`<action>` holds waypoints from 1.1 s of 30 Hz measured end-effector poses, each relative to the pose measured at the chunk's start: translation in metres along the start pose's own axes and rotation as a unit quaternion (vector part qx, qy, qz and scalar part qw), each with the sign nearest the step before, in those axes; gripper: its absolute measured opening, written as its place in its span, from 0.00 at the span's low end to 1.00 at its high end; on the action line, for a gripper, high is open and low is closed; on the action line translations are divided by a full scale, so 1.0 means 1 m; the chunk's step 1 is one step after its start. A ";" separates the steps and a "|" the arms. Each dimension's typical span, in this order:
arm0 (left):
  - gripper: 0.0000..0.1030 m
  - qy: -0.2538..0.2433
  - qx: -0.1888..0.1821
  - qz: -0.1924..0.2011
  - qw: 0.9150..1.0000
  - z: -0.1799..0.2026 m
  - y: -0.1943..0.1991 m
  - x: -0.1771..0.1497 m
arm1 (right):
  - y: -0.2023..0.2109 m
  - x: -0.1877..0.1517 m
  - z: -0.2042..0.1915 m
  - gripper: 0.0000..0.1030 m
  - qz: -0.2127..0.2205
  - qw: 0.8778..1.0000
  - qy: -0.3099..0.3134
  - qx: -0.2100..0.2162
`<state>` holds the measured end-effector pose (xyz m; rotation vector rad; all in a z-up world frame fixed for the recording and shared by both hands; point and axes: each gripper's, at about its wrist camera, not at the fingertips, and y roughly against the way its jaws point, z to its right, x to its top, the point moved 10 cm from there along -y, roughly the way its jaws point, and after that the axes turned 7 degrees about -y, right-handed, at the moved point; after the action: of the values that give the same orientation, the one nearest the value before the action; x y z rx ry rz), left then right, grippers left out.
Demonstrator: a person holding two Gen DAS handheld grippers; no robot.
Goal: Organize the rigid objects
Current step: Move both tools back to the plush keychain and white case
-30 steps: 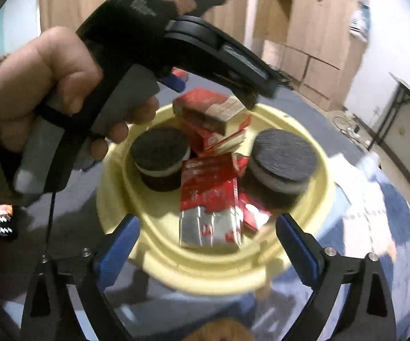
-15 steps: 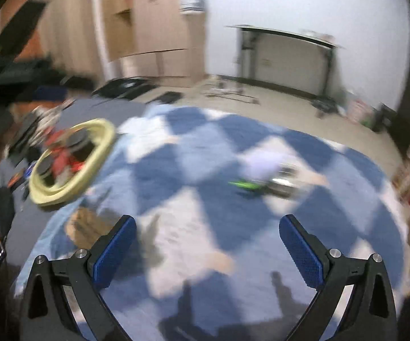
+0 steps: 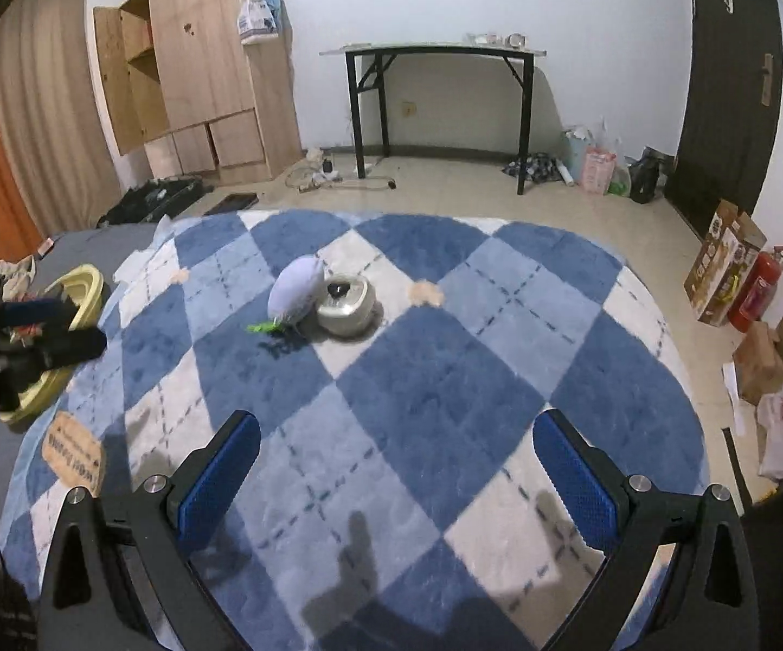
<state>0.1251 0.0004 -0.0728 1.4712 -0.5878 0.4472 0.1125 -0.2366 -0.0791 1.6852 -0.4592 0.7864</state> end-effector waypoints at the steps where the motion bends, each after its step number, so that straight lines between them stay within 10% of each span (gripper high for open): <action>1: 1.00 0.007 -0.003 -0.003 1.000 -0.001 -0.003 -0.001 | -0.005 0.002 0.001 1.00 0.003 1.000 -0.005 0.003; 33: 1.00 0.007 -0.015 -0.013 1.000 0.002 -0.015 -0.006 | -0.074 -0.017 -0.003 1.00 0.002 0.999 0.039 0.012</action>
<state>0.1293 -0.0026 -0.0888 1.4452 -0.5614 0.4267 0.1488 -0.2165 -0.1424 1.6707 -0.4011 0.8612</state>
